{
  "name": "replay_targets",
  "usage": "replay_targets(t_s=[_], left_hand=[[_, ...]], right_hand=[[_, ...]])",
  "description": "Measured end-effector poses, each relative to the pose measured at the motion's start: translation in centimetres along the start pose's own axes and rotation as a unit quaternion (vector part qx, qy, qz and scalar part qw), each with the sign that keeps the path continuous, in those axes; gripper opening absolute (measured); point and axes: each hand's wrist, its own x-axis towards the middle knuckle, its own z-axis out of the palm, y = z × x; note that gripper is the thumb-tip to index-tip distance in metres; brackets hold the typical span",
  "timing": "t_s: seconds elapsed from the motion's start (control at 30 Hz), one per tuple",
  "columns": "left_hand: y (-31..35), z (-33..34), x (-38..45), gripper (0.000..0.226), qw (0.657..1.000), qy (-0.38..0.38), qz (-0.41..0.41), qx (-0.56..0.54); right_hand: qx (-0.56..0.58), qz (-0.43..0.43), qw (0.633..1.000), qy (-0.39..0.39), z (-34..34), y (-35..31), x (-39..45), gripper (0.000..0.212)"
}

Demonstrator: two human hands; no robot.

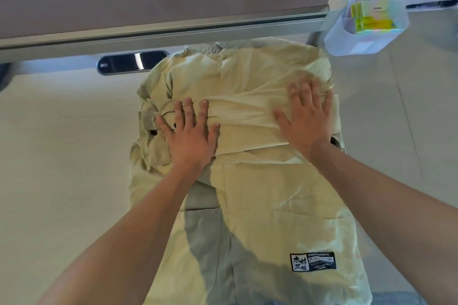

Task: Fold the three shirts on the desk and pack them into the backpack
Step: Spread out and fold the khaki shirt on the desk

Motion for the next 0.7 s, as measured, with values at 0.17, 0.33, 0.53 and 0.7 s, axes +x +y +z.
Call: replay_targets(t_s=[0.17,0.33,0.53,0.7], left_hand=[[-0.4,1.8,1.0,0.071,1.000,0.016,0.002,-0.018],[-0.8,2.1,1.1,0.074,1.000,0.021,0.000,-0.018],[-0.7,2.2,1.2,0.075,1.000,0.019,0.000,-0.019],[-0.7,2.1,1.3,0.078,1.000,0.007,0.001,-0.016]], right_hand=[[-0.020,0.024,0.999,-0.027,2.1,0.8,0.9,0.088],[-0.025,0.029,0.999,-0.007,2.2,0.4,0.7,0.087],[-0.012,0.023,0.999,-0.019,2.5,0.5,1.0,0.093],[-0.011,0.027,0.999,-0.035,2.6,0.4,1.4,0.092]])
